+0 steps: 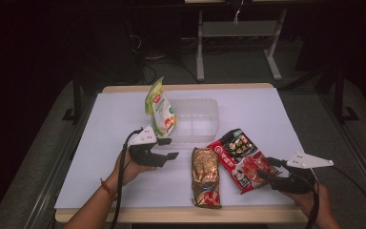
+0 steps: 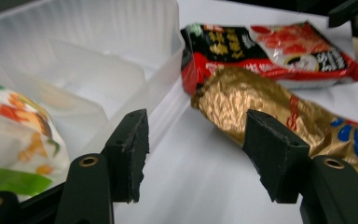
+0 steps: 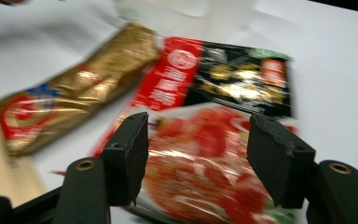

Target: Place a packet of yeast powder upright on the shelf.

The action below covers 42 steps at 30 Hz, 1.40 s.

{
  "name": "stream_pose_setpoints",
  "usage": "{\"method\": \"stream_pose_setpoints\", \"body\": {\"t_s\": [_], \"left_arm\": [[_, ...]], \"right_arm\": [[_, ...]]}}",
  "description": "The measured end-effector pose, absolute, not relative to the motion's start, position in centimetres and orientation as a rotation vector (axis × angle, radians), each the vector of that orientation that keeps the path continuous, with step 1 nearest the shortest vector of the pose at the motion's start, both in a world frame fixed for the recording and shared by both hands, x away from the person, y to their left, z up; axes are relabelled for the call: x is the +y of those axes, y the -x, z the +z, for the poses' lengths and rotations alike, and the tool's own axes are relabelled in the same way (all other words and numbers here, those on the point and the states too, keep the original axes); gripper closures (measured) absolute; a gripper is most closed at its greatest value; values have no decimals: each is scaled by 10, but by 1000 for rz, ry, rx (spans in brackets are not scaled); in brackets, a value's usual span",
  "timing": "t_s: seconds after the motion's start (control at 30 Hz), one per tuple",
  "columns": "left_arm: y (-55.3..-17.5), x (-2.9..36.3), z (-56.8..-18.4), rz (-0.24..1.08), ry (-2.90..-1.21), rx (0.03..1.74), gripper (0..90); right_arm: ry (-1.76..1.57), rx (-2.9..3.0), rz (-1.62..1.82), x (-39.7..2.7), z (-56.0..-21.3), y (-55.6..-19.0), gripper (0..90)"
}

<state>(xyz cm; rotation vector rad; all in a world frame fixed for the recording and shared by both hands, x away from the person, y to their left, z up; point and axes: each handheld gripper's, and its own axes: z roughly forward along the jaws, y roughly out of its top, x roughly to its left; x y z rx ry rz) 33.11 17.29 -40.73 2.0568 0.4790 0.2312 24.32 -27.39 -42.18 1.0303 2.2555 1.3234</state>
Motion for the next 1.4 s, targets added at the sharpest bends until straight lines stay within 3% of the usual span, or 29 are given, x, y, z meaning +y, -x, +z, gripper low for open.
{"method": "stream_pose_setpoints", "body": {"t_s": [0.33, 0.4, 0.63, 0.8, 1.23, 1.4], "left_arm": [[-338, 164, -421, 167, -2060, 534, 369], [-339, 160, -422, 163, -2062, 544, 315], [-346, 139, -428, 85, -2122, 500, 327], [-357, 125, -433, 20, -2125, 551, 298], [-371, 104, -446, -55, -2139, 589, 240], [-370, 98, -452, -121, -2110, 567, 240]], "right_arm": [[-921, 2367, 1338, -233, -412, -233, 370], [-918, 2416, 1318, -221, -414, -233, 379], [-920, 2498, 1311, -196, -415, -230, 425], [-912, 2547, 1328, -175, -419, -227, 396], [-968, 2579, 1316, -157, -439, -229, 400], [-943, 2592, 1286, -154, -443, -229, 454]]}}
